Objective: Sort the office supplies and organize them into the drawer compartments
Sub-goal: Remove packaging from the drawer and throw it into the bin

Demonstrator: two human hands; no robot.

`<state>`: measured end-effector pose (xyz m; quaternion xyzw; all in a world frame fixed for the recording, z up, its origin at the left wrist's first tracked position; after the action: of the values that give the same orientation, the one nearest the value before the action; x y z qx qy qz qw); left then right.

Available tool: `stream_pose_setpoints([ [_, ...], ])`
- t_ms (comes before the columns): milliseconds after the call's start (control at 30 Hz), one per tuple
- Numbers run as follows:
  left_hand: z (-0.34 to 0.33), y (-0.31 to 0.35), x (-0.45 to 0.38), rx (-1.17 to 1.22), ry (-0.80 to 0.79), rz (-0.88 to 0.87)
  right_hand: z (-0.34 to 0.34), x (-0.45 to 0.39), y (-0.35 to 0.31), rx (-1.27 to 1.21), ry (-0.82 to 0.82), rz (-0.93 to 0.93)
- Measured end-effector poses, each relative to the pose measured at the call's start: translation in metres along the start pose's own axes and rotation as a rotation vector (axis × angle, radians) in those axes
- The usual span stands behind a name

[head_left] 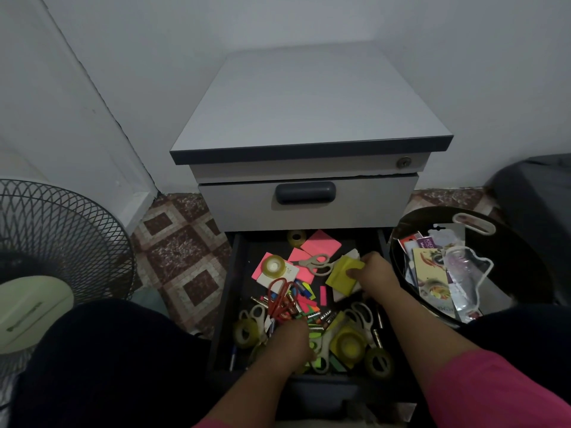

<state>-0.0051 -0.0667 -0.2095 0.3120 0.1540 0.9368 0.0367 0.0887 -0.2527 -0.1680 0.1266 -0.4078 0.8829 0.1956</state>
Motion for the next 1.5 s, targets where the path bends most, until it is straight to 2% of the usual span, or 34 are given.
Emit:
stream_pose_setpoints([
  [200,0.016,-0.027,-0.006,0.068,-0.058,0.108,0.0,0.004,0.0,-0.026,0.001,0.0],
  [367,0.041,-0.067,-0.005,0.068,0.091,0.282,0.0,0.004,0.0,-0.009,-0.003,-0.004],
  [600,0.044,-0.063,0.007,-0.02,0.267,0.296,0.0,0.006,0.0,-0.001,-0.007,-0.008],
  [833,0.038,-0.059,0.016,-0.061,0.3,0.339,0.0,0.01,0.0,0.008,-0.011,0.008],
  [1167,0.041,-0.071,0.031,0.325,0.327,0.48,0.005,0.018,0.004,-0.101,0.008,0.003],
  [1500,0.07,-0.046,0.052,0.636,0.41,0.355,0.014,0.04,-0.007,-0.36,-0.041,0.007],
])
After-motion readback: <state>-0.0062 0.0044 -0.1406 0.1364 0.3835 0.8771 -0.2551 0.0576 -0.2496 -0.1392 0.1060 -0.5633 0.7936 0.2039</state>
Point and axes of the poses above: each hand's wrist, its own x-axis away from the middle knuckle, its own z-axis out of the back of the hand, y = z × x, the point moved 8 cm from there along -x, towards the middle knuckle, and after that the axes turned 1 degree about -x, right-handed, at the moved point
